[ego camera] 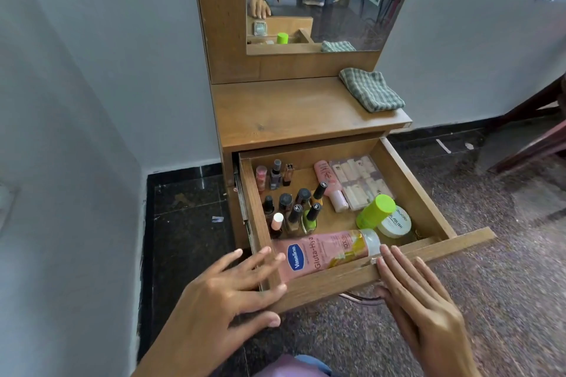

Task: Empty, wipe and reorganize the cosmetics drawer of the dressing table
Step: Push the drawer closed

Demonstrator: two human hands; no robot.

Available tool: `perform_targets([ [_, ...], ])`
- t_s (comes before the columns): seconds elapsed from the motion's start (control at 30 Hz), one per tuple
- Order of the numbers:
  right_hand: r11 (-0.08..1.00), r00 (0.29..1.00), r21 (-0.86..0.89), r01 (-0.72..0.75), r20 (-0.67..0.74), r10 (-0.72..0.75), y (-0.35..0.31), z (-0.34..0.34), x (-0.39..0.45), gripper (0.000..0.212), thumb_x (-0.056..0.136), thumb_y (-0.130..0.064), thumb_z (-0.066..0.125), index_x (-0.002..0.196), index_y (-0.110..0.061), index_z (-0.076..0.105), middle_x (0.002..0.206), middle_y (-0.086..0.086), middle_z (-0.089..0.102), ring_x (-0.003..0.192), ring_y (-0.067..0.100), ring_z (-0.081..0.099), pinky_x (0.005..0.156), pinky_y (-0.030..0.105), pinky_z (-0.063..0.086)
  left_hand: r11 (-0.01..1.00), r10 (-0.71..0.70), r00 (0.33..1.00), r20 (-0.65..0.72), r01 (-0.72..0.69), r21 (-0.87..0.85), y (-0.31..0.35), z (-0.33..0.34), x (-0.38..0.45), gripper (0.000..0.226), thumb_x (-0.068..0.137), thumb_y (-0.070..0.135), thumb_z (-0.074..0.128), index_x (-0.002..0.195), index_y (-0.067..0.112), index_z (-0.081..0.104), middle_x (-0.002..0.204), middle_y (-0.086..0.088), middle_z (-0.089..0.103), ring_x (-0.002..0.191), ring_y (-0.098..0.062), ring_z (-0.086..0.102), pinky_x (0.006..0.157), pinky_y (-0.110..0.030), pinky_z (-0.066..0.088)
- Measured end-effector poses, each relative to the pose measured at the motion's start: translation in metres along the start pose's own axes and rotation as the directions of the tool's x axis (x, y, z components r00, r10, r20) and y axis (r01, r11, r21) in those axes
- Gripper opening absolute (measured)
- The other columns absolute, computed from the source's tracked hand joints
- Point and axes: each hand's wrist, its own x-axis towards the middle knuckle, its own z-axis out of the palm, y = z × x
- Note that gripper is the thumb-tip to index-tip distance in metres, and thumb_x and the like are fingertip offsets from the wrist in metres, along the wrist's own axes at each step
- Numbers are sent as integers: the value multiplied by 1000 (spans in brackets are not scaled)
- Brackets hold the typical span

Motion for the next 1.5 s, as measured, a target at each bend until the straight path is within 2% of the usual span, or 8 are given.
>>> perform_targets([
  [0.3, 1000, 1000, 11, -17, 1, 17, 7, 21, 14, 40, 88, -1, 45, 128, -1, 55, 141, 8, 49, 133, 22, 44, 105, 46, 38, 988, 16, 990, -142, 6, 153, -12, 5, 6, 28, 83, 45, 52, 100, 35, 71, 128, 11, 55, 126, -10, 46, 100, -36, 38],
  [0.53, 999, 999, 28, -32, 43, 31, 20, 43, 60, 43, 93, -11, 47, 135, -5, 48, 146, 6, 41, 138, 19, 36, 109, 46, 34, 954, -11, 970, -244, 84, 287, -32, -4, 37, 31, 65, 26, 77, 96, 29, 73, 125, 3, 57, 123, -17, 48, 102, -43, 41],
  [0.73, 992, 993, -49, 116, -20, -117, 25, 74, 63, 38, 93, -17, 55, 128, -4, 55, 139, 11, 49, 132, 20, 44, 111, 43, 32, 918, -90, 940, -330, 207, 339, -55, -13, 66, 56, 69, 21, 77, 121, 21, 58, 135, -2, 48, 130, -20, 41, 104, -48, 37],
  [0.83, 989, 996, -121, 87, 23, -84, 38, 105, 53, 36, 92, -13, 55, 128, -6, 57, 140, 6, 48, 129, 18, 49, 109, 44, 35, 897, -116, 921, -372, 258, 359, -64, -19, 79, 65, 70, 25, 76, 130, 17, 51, 140, -4, 42, 133, -23, 36, 106, -50, 34],
  [0.9, 986, 998, -157, 52, 32, -47, 47, 122, 54, 49, 84, -1, 63, 132, -6, 54, 143, 6, 45, 132, 18, 45, 111, 45, 32, 883, -127, 912, -390, 283, 375, -69, -22, 86, 67, 71, 26, 75, 132, 16, 49, 142, -6, 40, 134, -25, 34, 106, -50, 32],
  [1.07, 981, 999, -194, 5, 35, 2, 47, 144, 72, 71, 72, 13, 68, 137, -4, 45, 146, 10, 41, 137, 19, 37, 117, 42, 19, 856, -156, 901, -406, 329, 399, -81, -23, 101, 59, 77, 23, 72, 131, 13, 51, 138, -7, 46, 130, -25, 40, 103, -51, 36],
  [1.23, 978, 999, -209, 21, 48, -11, 48, 153, 97, 44, 93, -7, 48, 136, -3, 46, 146, 10, 40, 133, 22, 43, 116, 42, 21, 833, -168, 886, -433, 362, 418, -94, -24, 115, 46, 80, 17, 71, 124, 11, 58, 128, -5, 57, 122, -21, 51, 98, -46, 40],
  [1.5, 966, 994, -256, 25, 106, 2, 52, 165, 124, 66, 77, 0, 72, 137, -2, 44, 146, 11, 40, 135, 22, 39, 116, 44, 17, 826, -116, 874, -471, 348, 443, -98, -26, 123, 42, 74, 13, 76, 114, 8, 65, 117, -6, 65, 111, -22, 60, 90, -42, 45],
])
